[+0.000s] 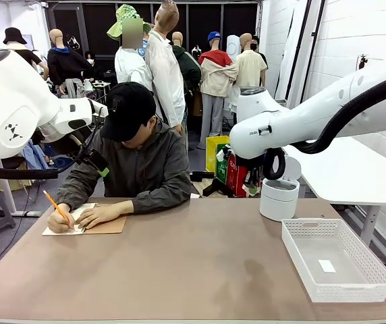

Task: Sort the paper based on its condition.
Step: If a person hands you a paper, place it in the Organizing basket , and if it's crumpled, put it in the Trash can.

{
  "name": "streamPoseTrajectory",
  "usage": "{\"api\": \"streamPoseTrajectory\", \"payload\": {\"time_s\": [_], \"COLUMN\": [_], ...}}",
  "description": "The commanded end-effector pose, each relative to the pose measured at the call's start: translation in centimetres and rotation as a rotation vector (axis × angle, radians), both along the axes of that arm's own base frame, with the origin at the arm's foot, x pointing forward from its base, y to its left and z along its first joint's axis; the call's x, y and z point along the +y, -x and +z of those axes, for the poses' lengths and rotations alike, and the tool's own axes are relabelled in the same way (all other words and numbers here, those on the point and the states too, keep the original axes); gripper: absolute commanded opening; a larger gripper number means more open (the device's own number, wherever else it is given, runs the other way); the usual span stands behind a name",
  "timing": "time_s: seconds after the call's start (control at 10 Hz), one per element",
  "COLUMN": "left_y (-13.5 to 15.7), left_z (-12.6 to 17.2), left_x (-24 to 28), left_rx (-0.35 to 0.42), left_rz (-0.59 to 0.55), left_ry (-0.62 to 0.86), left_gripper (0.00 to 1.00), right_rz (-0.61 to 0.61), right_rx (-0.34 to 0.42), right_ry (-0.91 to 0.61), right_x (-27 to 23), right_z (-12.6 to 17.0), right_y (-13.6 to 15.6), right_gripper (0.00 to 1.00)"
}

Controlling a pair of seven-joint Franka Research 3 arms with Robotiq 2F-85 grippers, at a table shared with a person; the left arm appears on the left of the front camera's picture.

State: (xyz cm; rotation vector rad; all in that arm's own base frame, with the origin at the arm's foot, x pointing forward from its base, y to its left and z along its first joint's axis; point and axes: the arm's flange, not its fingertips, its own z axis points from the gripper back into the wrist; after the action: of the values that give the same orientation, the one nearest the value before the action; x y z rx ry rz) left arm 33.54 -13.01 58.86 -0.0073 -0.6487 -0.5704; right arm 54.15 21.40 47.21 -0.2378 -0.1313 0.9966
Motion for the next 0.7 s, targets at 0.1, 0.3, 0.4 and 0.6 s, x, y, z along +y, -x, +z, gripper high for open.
{"api": "streamPoseTrajectory", "payload": {"time_s": [0.1, 0.3, 0.4, 0.6], "left_y": [-0.1, -0.1, -0.1, -0.1], "left_z": [0.1, 0.1, 0.1, 0.1], "left_x": [0.0, 0.0, 0.0, 0.0], "left_rx": [0.002, 0.002, 0.002, 0.002], "left_rz": [0.001, 0.001, 0.001, 0.001], "left_ry": [0.000, 0.000, 0.000, 0.000], "left_gripper": [1.00, 1.00, 1.00, 1.00], "right_rz": [-0.117, -0.160, -0.181, -0.205], "right_rx": [-0.059, -0.077, -0.084, -0.119], "right_ry": [0.102, 0.140, 0.160, 0.206], "right_x": [-2.7, -4.0, -4.5, -5.2], "right_z": [0.4, 0.4, 0.6, 1.0], "right_y": [-2.4, -3.9, -4.8, -6.8], "right_gripper": [0.00, 0.00, 0.00, 0.00]}}
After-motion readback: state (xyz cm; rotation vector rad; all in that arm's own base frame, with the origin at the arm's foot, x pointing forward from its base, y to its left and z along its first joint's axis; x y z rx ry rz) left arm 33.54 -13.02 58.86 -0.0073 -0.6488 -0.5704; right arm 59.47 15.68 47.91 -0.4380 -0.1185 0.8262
